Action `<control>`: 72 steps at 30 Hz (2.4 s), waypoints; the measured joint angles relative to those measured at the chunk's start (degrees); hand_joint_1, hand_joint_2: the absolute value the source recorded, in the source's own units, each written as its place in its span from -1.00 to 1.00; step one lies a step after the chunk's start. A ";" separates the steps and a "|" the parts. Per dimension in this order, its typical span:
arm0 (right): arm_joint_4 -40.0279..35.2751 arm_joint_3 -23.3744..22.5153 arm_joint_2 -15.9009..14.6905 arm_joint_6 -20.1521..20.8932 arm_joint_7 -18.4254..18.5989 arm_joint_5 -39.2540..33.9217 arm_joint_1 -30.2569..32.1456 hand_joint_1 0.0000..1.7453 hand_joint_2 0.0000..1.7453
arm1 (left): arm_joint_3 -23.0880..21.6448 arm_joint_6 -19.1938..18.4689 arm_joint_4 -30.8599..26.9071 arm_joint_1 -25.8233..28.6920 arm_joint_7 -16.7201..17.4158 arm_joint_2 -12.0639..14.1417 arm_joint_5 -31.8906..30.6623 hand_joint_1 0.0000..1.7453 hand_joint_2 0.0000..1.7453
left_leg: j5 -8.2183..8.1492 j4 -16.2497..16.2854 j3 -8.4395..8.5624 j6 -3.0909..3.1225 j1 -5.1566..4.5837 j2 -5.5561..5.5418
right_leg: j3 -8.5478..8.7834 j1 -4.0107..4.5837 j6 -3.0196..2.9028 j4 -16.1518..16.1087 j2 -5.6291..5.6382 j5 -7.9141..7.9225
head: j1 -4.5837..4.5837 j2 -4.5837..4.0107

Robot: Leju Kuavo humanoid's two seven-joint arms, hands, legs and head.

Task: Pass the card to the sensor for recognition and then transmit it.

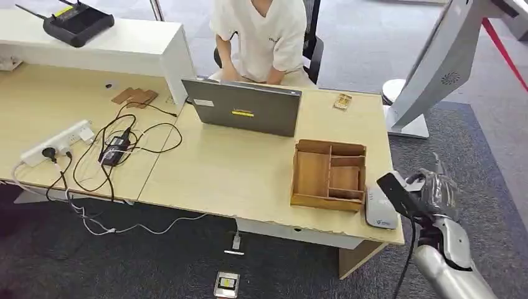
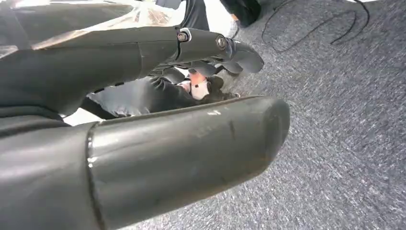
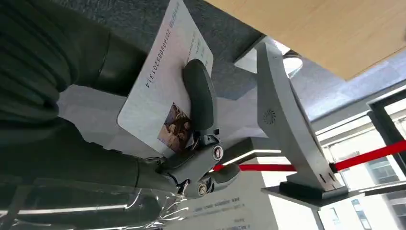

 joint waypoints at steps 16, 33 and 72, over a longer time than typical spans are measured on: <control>3.93 -0.61 2.25 3.52 -2.91 -2.05 3.50 1.00 1.00 | 0.52 0.09 -0.02 -0.07 0.26 -0.13 0.07 -1.00 -1.00 | 0.00 -0.01 0.00 0.00 0.00 0.01 | 0.01 0.01 0.00 0.01 0.00 0.00 | 0.02 0.00; 5.03 0.20 3.85 3.89 -2.89 -2.38 4.35 1.00 1.00 | 0.48 -0.59 -0.02 -1.16 1.44 -0.35 -1.07 -1.00 -1.00 | 0.00 0.00 0.01 0.00 0.00 0.01 | 0.02 0.01 0.00 0.01 0.00 0.00 | 0.00 0.00; -4.68 -1.46 4.81 6.73 -2.84 2.52 -2.32 1.00 1.00 | 0.46 -0.31 0.00 -1.55 0.98 -0.48 -2.23 -1.00 -1.00 | 0.04 0.00 0.31 0.00 -0.02 0.05 | 0.30 0.01 0.04 0.02 0.00 0.04 | 0.02 0.00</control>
